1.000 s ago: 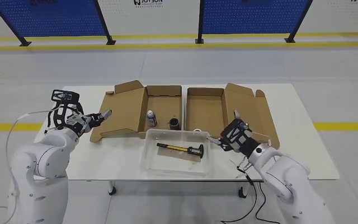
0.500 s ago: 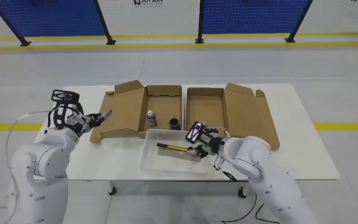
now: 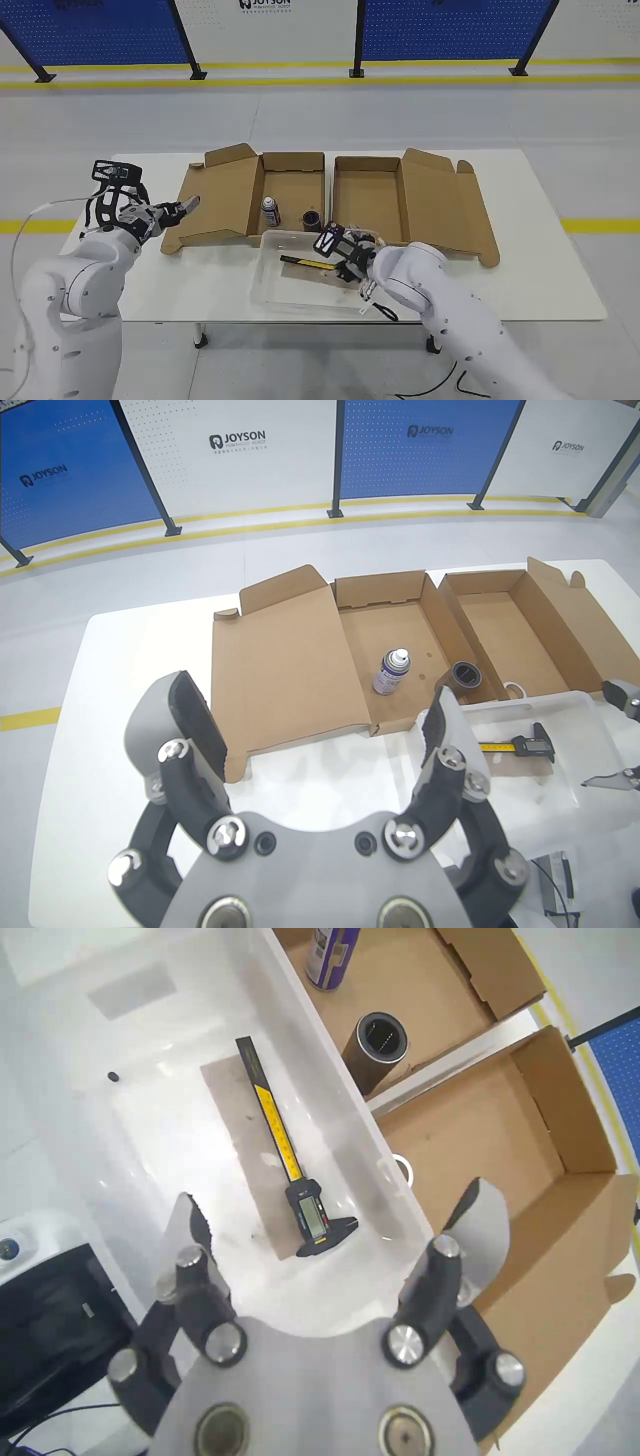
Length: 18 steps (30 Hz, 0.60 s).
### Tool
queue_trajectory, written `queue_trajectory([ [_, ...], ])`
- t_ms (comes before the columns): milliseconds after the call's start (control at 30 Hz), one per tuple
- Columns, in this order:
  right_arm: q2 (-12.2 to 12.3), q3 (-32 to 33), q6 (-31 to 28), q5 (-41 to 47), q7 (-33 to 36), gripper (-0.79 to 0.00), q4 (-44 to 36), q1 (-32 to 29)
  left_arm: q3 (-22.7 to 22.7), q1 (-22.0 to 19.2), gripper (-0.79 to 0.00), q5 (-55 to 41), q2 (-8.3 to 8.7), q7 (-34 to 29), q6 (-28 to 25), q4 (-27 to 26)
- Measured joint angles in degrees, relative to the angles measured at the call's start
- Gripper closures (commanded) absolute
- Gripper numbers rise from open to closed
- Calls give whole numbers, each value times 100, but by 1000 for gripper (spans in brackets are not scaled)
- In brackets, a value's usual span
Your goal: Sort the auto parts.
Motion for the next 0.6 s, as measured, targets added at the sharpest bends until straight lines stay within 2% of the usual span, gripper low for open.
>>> queue_trajectory([
  [600,-180,-440,-65,1,157,-785,439,222,0,0,-785,0,0,0,0,0],
])
